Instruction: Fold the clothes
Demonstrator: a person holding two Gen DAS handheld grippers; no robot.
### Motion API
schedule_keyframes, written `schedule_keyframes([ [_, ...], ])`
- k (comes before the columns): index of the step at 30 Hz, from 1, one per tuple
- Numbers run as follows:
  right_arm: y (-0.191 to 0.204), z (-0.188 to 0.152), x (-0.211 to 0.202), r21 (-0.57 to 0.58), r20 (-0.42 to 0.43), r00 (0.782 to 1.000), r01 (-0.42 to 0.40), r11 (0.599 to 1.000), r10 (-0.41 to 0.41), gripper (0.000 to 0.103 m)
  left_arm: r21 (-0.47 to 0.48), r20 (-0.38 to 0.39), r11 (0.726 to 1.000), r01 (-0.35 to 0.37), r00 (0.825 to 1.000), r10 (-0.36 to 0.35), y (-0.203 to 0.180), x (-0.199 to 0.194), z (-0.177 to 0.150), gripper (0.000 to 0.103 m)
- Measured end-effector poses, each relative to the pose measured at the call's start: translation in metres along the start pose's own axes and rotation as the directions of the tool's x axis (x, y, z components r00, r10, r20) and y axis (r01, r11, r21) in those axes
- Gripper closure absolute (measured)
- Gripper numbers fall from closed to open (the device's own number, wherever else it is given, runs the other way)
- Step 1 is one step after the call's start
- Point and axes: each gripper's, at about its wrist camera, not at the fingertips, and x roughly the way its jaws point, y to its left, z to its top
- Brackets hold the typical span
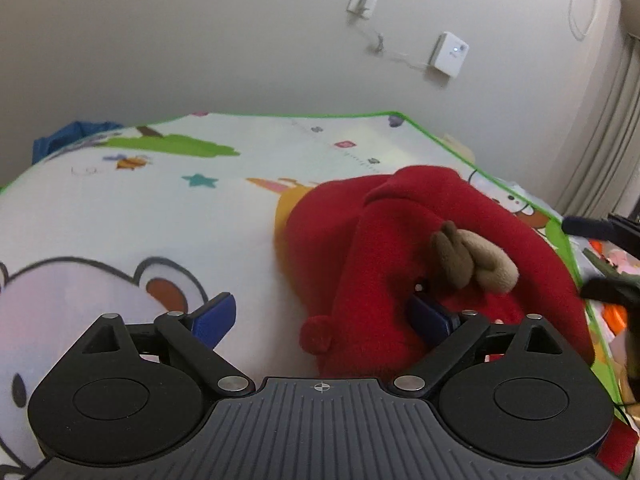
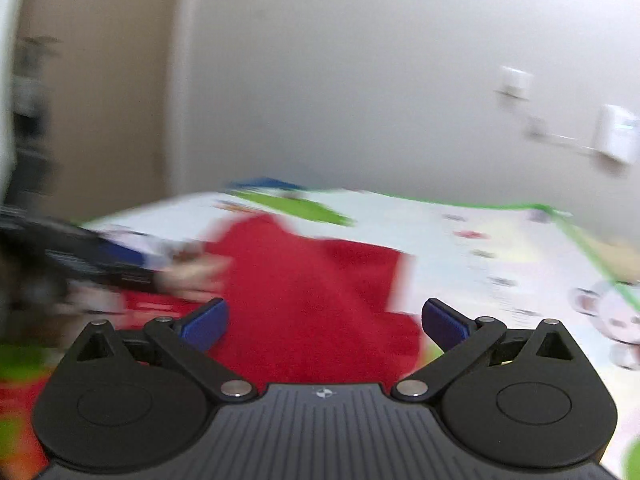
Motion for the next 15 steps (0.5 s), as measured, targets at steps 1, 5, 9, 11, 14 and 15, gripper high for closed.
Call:
schedule_keyframes([
  [1, -0.005, -0.004, 0.011, 0.007, -0.027, 0.999, 0.037, 0.999, -0.036, 0.000, -0.001, -0.002, 1.000, -0.004, 1.000, 0.004, 0.001, 0.002, 0.002, 0.005],
  [5, -0.014, -0.019, 0.034, 0.087, -0.053, 0.997, 0.061, 0.994, -0.056, 0.000, 0.032, -0.013, 0.998, -0.051, 0.999, 0.051, 0.002, 0.007, 0.001, 0.004],
  [9, -0.010, -0.013, 0.038, 0.044, -0.051, 0.994, 0.097, 0.994, -0.094, 0.000, 0.021, -0.022, 0.998, -0.061, 0.998, 0.061, 0.003, 0.012, -0.001, 0.003],
  [11, -0.011, -0.003, 0.052, 0.036, -0.049, 0.997, 0.064, 0.997, -0.062, 0.000, 0.029, -0.025, 0.997, -0.071, 0.997, 0.072, 0.003, 0.015, 0.000, 0.002],
  [14, -0.034, 0.016, 0.070, 0.168, -0.014, 1.000, 0.008, 0.986, -0.006, 0.000, 0.046, -0.028, 0.995, -0.084, 0.996, 0.085, 0.001, 0.017, 0.001, 0.002],
  [15, -0.042, 0.022, 0.080, 0.207, -0.005, 1.000, 0.010, 0.978, -0.009, 0.000, 0.049, -0.029, 0.995, -0.083, 0.996, 0.085, 0.000, 0.017, 0.001, 0.002],
])
